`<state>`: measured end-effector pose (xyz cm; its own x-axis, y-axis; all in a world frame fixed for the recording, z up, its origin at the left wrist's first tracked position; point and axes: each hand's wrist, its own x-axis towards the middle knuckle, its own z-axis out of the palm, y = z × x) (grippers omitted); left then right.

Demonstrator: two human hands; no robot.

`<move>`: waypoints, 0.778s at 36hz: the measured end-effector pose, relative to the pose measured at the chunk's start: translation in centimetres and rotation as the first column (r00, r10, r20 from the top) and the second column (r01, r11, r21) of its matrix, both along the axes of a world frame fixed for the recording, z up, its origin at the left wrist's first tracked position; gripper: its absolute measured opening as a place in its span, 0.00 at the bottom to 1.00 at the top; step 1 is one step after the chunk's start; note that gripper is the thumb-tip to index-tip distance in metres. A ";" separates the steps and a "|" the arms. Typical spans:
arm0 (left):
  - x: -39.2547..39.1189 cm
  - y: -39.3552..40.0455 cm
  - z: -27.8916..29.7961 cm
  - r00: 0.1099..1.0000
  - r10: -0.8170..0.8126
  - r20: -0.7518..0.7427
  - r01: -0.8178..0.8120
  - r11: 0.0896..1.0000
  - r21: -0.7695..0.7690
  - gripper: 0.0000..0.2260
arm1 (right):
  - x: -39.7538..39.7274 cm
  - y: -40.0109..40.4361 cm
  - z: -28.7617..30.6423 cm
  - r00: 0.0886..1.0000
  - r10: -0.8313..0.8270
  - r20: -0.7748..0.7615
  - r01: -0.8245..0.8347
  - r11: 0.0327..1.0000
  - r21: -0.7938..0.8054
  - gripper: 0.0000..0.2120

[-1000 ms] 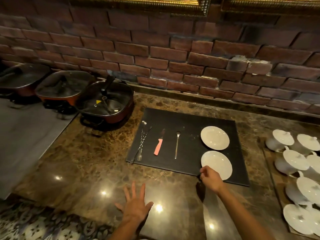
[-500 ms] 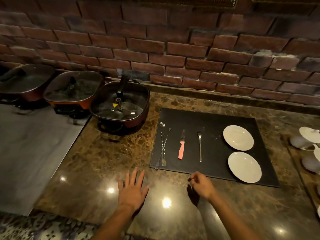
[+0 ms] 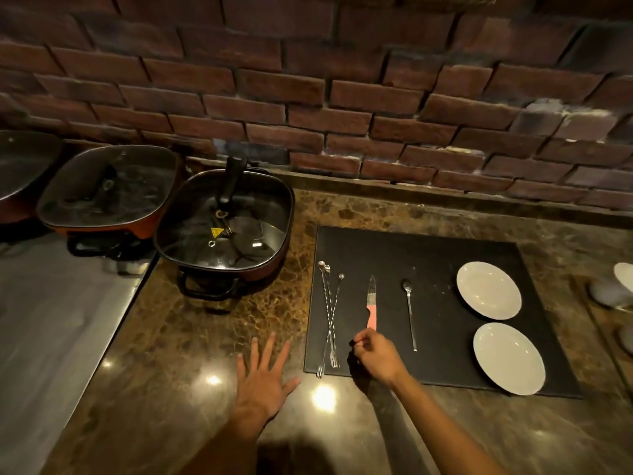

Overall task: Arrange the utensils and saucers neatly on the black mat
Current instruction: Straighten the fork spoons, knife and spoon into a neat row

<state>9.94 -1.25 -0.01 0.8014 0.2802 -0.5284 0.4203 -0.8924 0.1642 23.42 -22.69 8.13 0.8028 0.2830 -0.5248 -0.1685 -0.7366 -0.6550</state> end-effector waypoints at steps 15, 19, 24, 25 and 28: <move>8.2 1.4 -1.7 0.996 0.080 0.039 -0.080 0.997 -0.019 0.27 | 6.6 6.4 -2.7 0.994 -0.077 0.075 0.087 0.987 -0.138 0.11; 9.0 1.5 -2.2 0.994 0.100 0.054 -0.098 0.994 -0.037 0.26 | 7.1 7.9 -2.9 0.998 -0.035 0.048 0.045 0.973 -0.226 0.17; 9.2 1.5 -2.9 0.994 0.097 0.047 -0.094 0.994 -0.058 0.26 | 6.5 9.1 -3.0 0.996 0.005 0.090 0.023 0.949 -0.314 0.13; 9.2 1.5 -2.9 0.995 0.092 0.049 -0.090 0.995 -0.054 0.26 | 6.4 9.2 -3.0 0.995 0.012 0.095 0.019 0.947 -0.320 0.12; 9.1 1.5 -2.7 0.996 0.083 0.045 -0.081 0.996 -0.034 0.25 | 6.3 9.6 -3.0 0.994 0.038 0.099 -0.004 0.945 -0.326 0.10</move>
<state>19.03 0.21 -2.69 0.8002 0.3292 -0.5013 0.4831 -0.8491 0.2135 29.69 -13.06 5.15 0.8529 0.1283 -0.5060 -0.0950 -0.9150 -0.3921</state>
